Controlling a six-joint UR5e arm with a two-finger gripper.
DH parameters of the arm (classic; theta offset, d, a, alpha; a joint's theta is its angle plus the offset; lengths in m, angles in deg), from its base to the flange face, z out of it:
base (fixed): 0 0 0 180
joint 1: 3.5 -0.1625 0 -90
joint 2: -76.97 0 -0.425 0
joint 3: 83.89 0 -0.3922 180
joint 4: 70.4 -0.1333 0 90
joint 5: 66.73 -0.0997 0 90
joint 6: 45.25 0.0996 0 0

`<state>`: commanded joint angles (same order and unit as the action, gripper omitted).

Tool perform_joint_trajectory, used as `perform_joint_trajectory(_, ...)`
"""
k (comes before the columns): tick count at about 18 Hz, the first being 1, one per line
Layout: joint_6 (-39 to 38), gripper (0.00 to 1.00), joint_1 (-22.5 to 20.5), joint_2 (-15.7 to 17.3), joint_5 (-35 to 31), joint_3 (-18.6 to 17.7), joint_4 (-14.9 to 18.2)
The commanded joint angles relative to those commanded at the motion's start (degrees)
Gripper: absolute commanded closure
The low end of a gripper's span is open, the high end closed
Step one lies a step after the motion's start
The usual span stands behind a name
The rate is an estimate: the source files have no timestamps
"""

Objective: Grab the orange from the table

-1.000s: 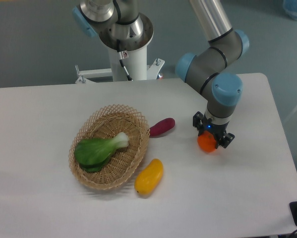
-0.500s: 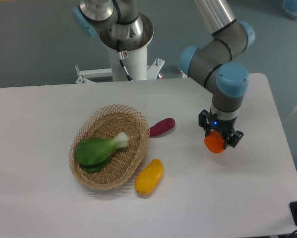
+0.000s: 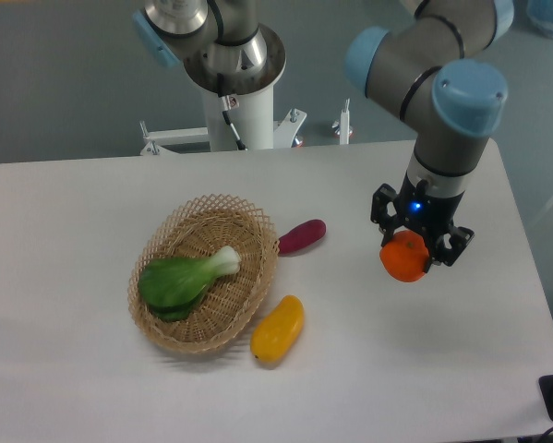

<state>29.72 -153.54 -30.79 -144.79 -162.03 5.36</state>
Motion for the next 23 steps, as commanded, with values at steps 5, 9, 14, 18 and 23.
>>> perform_joint_trajectory(5, -0.35, 0.33, 0.27, 1.24, 0.01, -0.17, 0.09)
perform_joint_trajectory(9, -0.27, 0.33, -0.17, 2.64, 0.01, -0.26, 0.96)
perform_joint_trajectory(14, -0.09, 0.33, -0.26, 2.82, 0.01, -0.79, 1.41)
perform_joint_trajectory(18, 0.09, 0.33, -0.26, 2.82, 0.01, -0.79, 1.67)
perform_joint_trajectory(23, 0.17, 0.33, -0.34, 2.82, 0.02, -1.05, 1.76)
